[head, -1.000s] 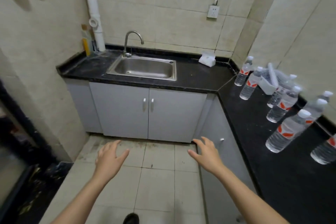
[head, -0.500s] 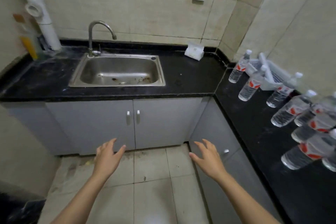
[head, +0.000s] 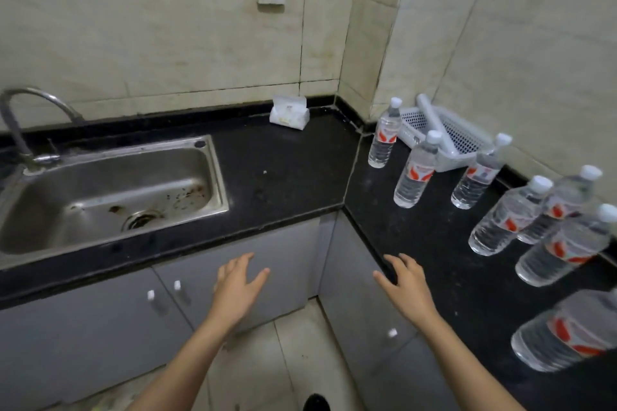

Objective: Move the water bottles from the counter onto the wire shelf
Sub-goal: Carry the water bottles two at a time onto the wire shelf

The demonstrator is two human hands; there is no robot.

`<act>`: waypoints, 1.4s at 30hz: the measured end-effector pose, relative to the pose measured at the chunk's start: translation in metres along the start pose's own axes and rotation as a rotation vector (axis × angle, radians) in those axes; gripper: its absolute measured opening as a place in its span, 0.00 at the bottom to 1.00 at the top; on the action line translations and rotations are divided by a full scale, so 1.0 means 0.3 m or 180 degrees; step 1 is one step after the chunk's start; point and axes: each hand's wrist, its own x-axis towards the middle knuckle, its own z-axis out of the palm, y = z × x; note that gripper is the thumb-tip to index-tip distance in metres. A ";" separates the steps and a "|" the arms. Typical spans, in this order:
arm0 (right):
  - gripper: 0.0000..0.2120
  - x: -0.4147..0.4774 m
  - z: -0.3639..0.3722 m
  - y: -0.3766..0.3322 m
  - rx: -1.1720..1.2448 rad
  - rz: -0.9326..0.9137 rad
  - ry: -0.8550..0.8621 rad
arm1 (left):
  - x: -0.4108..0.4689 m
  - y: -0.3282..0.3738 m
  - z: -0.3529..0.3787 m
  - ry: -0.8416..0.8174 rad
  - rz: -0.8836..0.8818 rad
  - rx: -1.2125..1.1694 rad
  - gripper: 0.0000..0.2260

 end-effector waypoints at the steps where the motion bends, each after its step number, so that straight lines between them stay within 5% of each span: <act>1: 0.25 0.054 -0.017 0.004 0.0082 0.0067 0.0031 | 0.053 0.028 0.007 0.0006 -0.0024 -0.0001 0.23; 13: 0.29 0.410 -0.148 0.111 0.0619 0.0520 0.0398 | 0.379 0.286 0.290 -0.0572 -0.0085 -0.0473 0.22; 22: 0.36 0.700 -0.221 0.088 0.1041 0.0667 0.0945 | 0.788 0.569 0.401 -0.1009 0.0489 -0.0435 0.26; 29: 0.52 0.894 -0.285 0.062 0.1500 0.1009 0.1279 | 1.060 0.790 0.485 -0.1236 0.0769 -0.0673 0.34; 33: 0.38 0.956 -0.292 0.062 0.1840 0.1034 0.1426 | 1.191 0.873 0.538 -0.1464 0.0965 -0.0794 0.39; 42: 0.34 1.017 -0.300 0.065 0.2078 0.1302 0.1542 | 1.365 1.043 0.663 -0.1468 0.1133 -0.1228 0.42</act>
